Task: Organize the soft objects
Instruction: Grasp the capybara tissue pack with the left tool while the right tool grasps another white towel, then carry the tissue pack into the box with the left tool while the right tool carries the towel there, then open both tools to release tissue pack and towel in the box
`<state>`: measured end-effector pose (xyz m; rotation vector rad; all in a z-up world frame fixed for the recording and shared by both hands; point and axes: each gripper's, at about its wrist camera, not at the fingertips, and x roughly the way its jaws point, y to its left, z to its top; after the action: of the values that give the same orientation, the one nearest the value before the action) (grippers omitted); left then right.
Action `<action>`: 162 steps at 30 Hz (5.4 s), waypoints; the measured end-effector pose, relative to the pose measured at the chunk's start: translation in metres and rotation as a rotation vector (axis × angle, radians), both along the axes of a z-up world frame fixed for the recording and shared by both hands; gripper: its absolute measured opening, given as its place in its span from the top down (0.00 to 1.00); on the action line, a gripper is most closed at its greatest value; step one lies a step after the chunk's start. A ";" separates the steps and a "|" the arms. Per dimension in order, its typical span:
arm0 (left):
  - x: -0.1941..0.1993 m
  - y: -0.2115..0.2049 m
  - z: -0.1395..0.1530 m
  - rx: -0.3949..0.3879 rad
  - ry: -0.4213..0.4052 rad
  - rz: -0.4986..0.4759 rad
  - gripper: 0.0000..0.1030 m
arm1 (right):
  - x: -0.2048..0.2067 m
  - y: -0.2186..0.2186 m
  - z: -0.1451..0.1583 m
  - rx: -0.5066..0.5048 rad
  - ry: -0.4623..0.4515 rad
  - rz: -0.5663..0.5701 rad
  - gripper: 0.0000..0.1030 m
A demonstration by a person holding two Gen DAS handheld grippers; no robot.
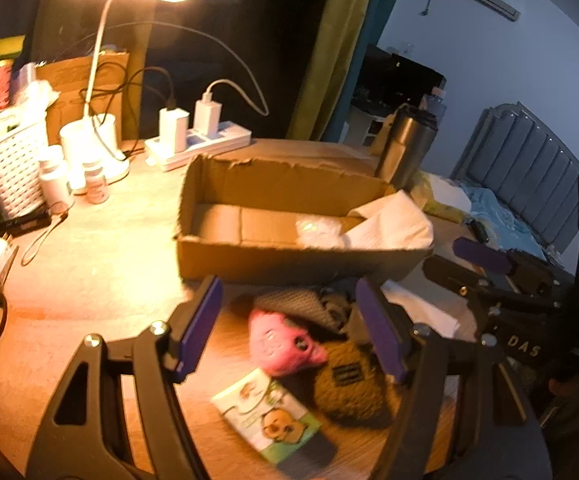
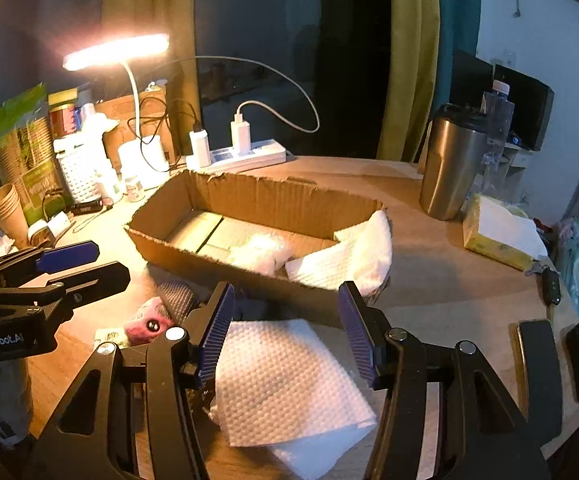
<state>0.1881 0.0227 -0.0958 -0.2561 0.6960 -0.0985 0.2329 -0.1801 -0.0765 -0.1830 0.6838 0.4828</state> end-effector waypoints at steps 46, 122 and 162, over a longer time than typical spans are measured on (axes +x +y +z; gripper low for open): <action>-0.029 -0.019 -0.071 0.144 0.219 0.042 0.25 | -0.011 -0.035 -0.066 0.095 0.143 0.024 0.53; 0.084 -0.010 0.003 0.129 -0.027 0.030 0.51 | 0.091 -0.035 -0.001 0.157 -0.038 0.059 0.87; 0.132 -0.027 -0.044 0.154 0.134 -0.027 0.40 | 0.140 -0.043 -0.069 0.057 0.163 -0.061 0.42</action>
<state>0.3198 -0.0043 -0.1398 -0.1065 0.8358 -0.0537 0.3724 -0.2234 -0.1455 -0.0692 0.8319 0.4611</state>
